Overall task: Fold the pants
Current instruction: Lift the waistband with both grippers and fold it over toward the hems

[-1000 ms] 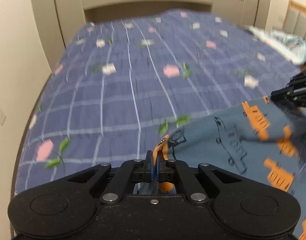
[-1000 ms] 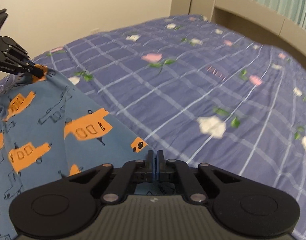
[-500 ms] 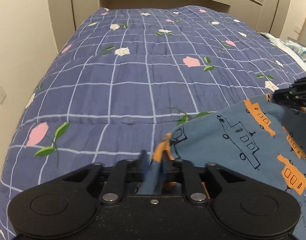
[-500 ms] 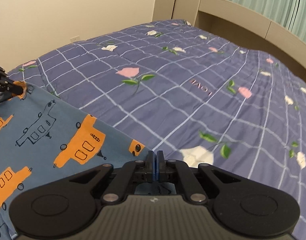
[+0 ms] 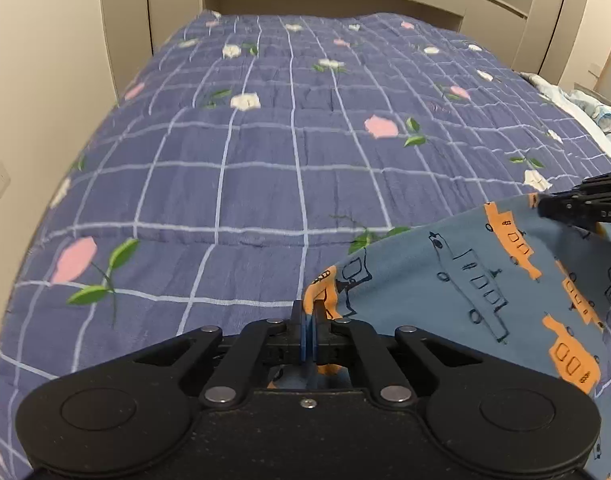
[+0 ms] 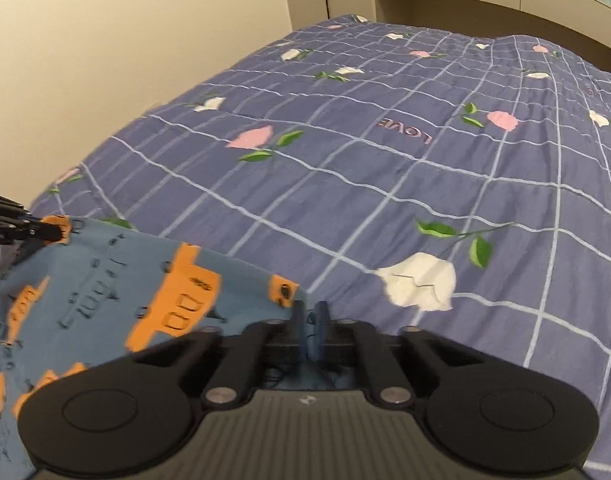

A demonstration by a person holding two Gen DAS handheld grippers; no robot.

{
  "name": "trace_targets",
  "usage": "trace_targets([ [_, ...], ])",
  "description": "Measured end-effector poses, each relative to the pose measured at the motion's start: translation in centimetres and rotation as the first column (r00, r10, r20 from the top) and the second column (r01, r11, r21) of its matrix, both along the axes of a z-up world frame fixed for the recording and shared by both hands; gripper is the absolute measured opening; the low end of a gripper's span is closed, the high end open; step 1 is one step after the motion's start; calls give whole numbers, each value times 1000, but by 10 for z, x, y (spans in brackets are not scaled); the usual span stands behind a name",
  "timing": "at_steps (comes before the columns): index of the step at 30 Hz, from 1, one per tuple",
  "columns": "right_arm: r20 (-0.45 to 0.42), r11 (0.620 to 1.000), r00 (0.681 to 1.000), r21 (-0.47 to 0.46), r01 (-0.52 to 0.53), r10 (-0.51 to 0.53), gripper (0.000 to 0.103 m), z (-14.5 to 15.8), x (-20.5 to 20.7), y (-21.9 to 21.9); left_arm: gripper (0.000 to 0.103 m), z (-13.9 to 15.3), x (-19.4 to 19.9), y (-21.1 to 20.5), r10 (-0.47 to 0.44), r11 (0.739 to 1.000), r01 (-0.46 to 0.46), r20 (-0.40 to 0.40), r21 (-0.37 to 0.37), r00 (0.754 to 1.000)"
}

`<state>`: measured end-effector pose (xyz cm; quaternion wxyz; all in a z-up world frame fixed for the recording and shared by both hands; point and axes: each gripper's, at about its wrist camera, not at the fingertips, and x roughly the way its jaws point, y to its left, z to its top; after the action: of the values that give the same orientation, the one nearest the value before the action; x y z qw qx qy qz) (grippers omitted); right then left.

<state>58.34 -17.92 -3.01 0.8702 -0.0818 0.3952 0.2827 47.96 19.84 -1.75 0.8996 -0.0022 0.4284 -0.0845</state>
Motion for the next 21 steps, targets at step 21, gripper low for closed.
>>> trace_targets([
  [21,373,995,922,-32,-95,100,3,103,-290,-37,1,87,-225,-27,-227,974,213,287,80,931],
])
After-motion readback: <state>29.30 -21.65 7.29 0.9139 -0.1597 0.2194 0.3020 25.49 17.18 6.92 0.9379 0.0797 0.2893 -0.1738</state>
